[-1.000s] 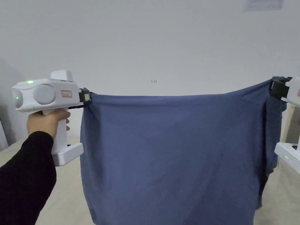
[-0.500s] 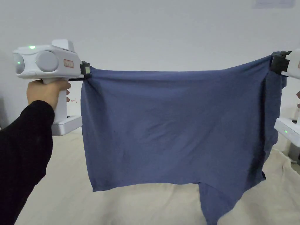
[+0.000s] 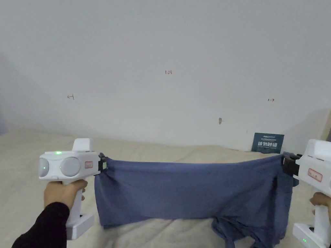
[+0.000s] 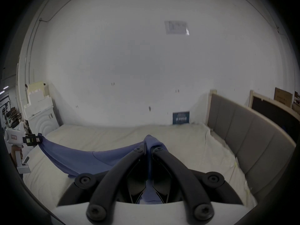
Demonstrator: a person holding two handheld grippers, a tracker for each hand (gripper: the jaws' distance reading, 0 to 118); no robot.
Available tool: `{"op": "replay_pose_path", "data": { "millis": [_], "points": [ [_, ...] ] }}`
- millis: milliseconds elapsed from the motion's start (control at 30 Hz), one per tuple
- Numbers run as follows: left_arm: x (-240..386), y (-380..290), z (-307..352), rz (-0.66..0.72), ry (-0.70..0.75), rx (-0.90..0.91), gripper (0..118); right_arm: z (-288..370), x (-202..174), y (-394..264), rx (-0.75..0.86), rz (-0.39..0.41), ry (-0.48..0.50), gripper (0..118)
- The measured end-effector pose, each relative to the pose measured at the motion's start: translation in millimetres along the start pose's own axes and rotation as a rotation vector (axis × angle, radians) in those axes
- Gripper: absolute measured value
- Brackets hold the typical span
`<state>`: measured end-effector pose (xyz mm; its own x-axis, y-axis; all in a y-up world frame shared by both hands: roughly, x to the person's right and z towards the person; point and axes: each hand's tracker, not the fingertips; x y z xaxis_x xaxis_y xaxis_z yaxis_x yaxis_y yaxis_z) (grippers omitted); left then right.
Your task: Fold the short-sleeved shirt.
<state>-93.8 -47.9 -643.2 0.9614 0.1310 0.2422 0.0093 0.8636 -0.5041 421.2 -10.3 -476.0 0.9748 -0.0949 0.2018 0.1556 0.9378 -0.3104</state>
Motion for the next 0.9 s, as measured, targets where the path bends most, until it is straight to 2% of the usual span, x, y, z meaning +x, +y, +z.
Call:
{"op": "replay_pose_path", "data": {
  "millis": [267,533,733,900],
  "points": [
    [-25,-116,-13,0.022,-0.01,-0.16,1,23,11,-116,-0.149,-0.059,0.018,2],
    [-39,-227,64,0.047,-0.018,-0.266,1,123,19,-230,-0.252,-0.173,0.035,2],
    [-47,-280,137,0.063,-0.002,-0.303,1,202,25,-277,-0.271,-0.227,0.041,2],
    [-53,-309,188,0.055,0.005,-0.304,1,264,9,-294,-0.284,-0.251,0.064,2]
  ]
}}
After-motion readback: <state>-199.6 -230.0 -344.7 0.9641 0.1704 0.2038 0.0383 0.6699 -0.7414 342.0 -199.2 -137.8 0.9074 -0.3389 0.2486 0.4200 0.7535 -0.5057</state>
